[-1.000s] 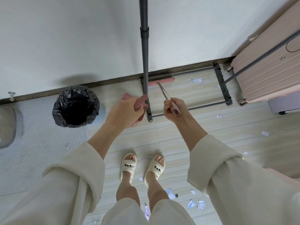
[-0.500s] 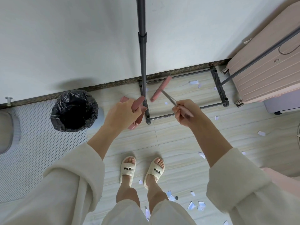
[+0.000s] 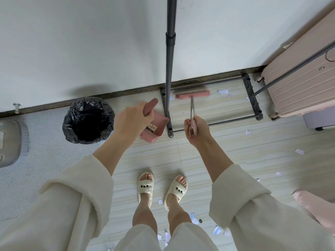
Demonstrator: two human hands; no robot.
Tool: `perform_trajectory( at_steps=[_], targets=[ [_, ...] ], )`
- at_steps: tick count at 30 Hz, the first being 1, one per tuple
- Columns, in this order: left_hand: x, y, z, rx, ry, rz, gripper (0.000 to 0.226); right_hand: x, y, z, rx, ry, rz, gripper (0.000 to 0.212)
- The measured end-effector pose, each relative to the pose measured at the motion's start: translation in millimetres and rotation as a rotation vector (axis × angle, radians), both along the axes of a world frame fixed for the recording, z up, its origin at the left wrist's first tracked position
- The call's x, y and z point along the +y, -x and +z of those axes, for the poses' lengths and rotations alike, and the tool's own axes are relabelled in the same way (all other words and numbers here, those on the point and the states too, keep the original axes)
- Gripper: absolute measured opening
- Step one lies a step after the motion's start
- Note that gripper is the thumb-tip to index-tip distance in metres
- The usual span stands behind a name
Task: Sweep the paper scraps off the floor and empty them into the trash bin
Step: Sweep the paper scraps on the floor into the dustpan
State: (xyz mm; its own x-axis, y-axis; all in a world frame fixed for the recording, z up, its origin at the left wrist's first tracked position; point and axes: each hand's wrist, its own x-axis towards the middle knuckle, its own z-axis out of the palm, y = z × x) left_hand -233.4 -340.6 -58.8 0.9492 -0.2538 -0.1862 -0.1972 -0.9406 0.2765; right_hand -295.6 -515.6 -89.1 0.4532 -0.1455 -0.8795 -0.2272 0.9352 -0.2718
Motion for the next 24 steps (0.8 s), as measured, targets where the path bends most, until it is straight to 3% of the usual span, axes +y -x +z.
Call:
perform_trajectory(
  at_steps=[8, 16, 24],
  targets=[
    [27.9, -14.8, -0.3, -0.17, -0.102, 0.014, 0.03, 9.6, -20.7, -17.0, -0.018, -0.028, 0.094, 0.01],
    [16.2, -15.4, -2.4, -0.151, -0.082, -0.031, 0.024, 12.2, -20.9, -14.8, 0.279, 0.255, 0.497, 0.025],
    [19.9, -18.3, -4.4, -0.181, -0.056, -0.031, 0.023, -21.6, -10.0, 19.8, 0.236, 0.284, 0.472, 0.021]
  ],
)
